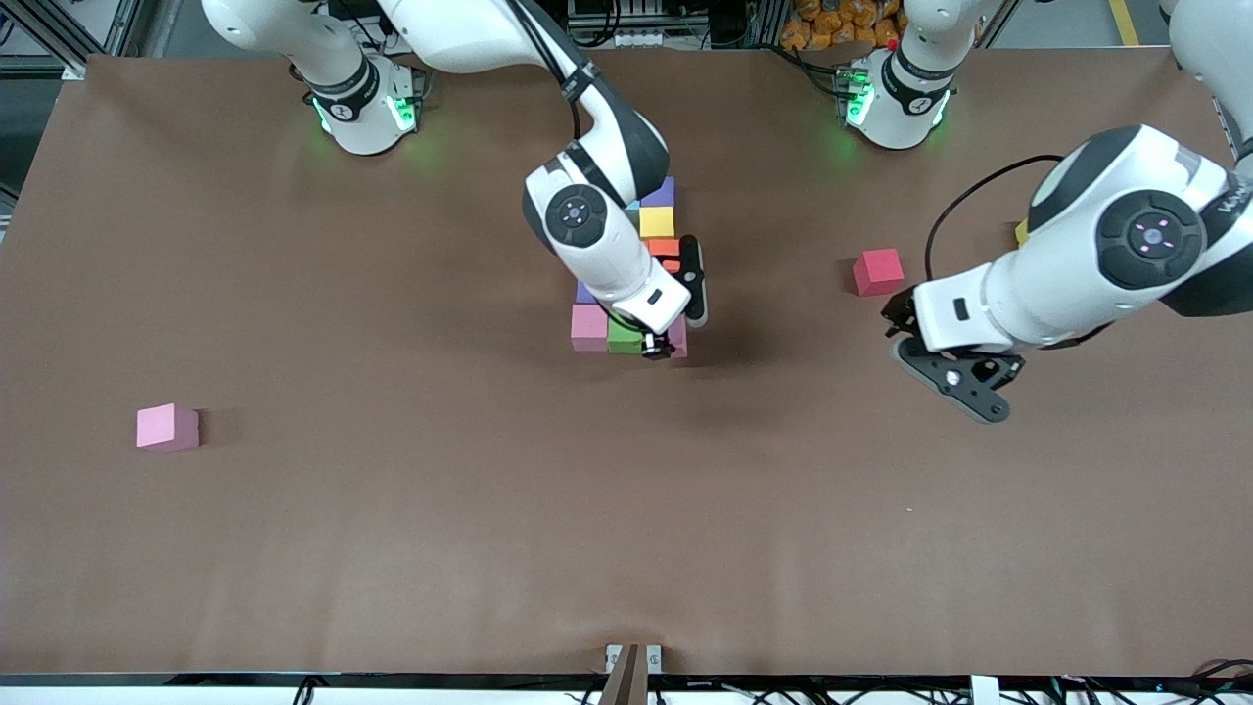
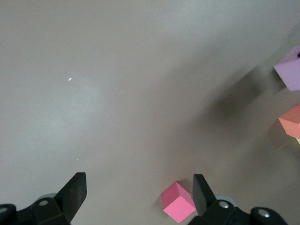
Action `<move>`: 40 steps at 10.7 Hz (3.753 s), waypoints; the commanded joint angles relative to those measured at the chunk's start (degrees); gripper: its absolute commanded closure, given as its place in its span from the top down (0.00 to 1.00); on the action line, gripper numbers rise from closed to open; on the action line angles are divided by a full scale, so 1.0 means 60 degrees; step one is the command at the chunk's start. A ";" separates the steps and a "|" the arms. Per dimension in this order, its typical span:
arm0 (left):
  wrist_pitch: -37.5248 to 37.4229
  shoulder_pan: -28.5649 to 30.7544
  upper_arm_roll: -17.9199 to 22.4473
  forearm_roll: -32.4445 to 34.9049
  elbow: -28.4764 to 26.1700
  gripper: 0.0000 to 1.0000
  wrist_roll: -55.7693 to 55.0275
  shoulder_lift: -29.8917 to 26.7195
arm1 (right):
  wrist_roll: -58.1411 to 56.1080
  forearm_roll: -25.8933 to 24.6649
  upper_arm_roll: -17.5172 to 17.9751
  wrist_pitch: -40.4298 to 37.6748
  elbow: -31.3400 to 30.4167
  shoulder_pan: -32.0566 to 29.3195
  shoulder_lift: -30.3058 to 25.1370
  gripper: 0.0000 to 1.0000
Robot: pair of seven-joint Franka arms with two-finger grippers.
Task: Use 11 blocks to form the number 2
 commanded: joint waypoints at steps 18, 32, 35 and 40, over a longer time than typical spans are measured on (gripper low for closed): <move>-0.0214 -0.7063 1.2033 -0.5724 0.0879 1.00 0.0654 -0.5149 | 0.0971 0.0025 -0.0079 0.1477 -0.0891 0.0676 0.0588 0.00; -0.0214 -0.7537 1.2889 -0.5915 0.0878 1.00 0.0611 -0.5252 | 0.1044 0.0054 -0.0254 0.0298 -0.0891 0.0486 -0.0068 1.00; -0.0214 -0.7508 1.3035 -0.5929 0.0907 1.00 0.0640 -0.5530 | 0.1218 0.0069 -0.0692 -0.1460 -0.0891 0.0296 -0.1078 1.00; -0.0214 -0.7493 1.3342 -0.6339 0.0805 1.00 0.0845 -0.5867 | 0.4027 -0.1038 -0.2438 -0.4365 -0.0950 -0.0811 -0.3143 1.00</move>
